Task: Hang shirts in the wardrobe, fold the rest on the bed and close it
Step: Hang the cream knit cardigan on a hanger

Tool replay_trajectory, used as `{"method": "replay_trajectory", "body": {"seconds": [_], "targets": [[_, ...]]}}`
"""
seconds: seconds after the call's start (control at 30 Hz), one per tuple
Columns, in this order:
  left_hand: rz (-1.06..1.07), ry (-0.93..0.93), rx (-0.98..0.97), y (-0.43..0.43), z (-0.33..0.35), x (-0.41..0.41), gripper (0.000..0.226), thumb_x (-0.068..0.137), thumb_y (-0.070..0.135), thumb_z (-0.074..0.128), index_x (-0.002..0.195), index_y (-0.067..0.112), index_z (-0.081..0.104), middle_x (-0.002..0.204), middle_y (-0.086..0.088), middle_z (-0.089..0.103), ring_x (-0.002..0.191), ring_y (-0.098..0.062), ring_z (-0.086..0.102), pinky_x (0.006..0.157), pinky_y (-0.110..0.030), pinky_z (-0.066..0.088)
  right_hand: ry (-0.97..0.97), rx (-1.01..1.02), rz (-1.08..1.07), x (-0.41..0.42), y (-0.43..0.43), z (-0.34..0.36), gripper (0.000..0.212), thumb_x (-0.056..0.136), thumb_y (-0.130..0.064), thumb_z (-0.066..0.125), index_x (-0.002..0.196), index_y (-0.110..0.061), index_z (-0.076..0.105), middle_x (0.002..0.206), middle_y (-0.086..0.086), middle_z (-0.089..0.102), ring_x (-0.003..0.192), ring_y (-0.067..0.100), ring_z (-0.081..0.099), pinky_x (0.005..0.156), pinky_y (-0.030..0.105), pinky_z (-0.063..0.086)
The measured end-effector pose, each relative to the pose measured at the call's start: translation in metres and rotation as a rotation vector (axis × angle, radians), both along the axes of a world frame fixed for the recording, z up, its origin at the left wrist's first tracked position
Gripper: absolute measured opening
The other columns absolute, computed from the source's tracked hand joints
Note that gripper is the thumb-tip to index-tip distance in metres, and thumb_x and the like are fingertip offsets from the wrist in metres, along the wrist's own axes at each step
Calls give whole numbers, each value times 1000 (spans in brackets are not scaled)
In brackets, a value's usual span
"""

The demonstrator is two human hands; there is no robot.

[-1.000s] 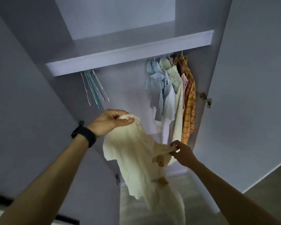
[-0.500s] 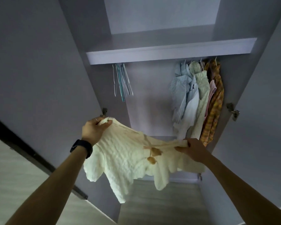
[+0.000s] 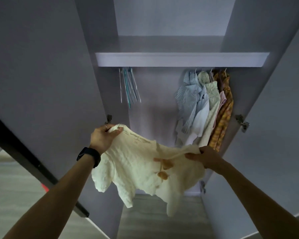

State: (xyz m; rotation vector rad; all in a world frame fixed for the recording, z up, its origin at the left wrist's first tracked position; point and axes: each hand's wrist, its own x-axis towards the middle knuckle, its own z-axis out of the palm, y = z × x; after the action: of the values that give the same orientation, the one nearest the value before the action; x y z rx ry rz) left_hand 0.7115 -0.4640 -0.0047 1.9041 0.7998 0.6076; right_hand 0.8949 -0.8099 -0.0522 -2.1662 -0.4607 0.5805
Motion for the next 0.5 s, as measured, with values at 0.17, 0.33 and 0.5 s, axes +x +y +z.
{"method": "replay_trajectory", "body": {"seconds": [0.17, 0.33, 0.5], "targets": [[-31, -28, -32, 3, -3, 8, 20, 81, 47, 79, 85, 28, 77, 84, 11, 73, 88, -13, 68, 74, -25, 49, 205, 206, -97, -16, -1, 8, 47, 79, -51, 76, 111, -18, 68, 103, -1, 73, 92, 13, 70, 72, 25, 56], [-70, -32, -42, 1, -6, 11, 14, 81, 46, 78, 74, 35, 74, 74, 17, 71, 80, -5, 66, 64, -16, 44, 239, 208, 0, -25, -6, 18, 49, 72, -55, 75, 109, -23, 70, 95, -8, 77, 84, 7, 74, 60, 17, 56], [-103, -29, -117, 7, -13, 6, 17, 83, 41, 78, 81, 24, 76, 80, 6, 73, 82, -17, 68, 70, -27, 51, 342, 293, -174, -12, -8, 29, 18, 86, -17, 73, 104, -14, 70, 111, 11, 70, 103, 28, 65, 93, 43, 52]]}}
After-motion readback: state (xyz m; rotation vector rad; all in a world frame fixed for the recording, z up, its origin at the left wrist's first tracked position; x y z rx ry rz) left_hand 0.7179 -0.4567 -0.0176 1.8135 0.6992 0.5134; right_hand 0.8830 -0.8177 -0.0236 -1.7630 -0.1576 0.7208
